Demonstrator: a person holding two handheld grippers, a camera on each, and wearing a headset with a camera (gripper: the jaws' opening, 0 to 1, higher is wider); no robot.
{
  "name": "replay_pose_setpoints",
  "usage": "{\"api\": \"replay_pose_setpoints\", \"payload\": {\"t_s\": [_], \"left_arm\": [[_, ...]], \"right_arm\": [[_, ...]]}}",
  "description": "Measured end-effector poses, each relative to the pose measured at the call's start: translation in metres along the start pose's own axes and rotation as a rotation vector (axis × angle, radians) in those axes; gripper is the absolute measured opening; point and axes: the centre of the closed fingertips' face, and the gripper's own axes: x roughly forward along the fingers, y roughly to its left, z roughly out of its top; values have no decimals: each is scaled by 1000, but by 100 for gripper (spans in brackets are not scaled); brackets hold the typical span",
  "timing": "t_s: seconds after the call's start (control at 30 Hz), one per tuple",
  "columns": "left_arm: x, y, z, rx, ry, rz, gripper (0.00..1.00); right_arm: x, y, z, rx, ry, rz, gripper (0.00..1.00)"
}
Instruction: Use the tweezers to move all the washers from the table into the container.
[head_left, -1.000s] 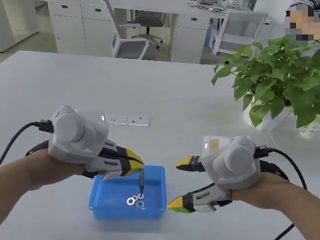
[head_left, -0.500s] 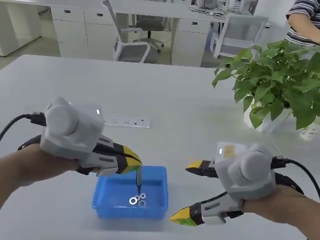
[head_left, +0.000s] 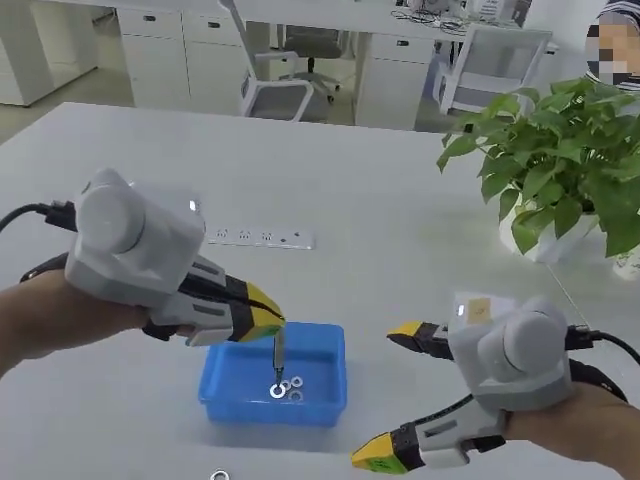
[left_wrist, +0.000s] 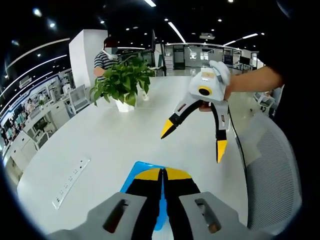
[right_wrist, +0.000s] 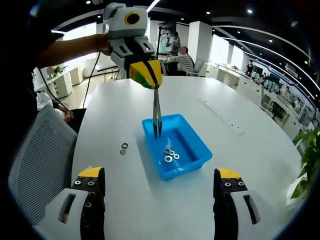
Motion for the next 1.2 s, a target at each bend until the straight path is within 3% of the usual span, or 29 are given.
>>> {"api": "replay_pose_setpoints", "payload": {"t_s": [0.27, 0.67, 1.2], "left_arm": [[-8, -10, 2, -1, 0, -14, 5], [-16, -28, -5, -13, 7, -36, 5], [-13, -46, -29, -18, 11, -52, 5]], "right_arm": [[1, 8, -5, 12, -10, 15, 96], [3, 17, -8, 38, -49, 21, 100], [4, 24, -17, 39, -38, 25, 100]]}}
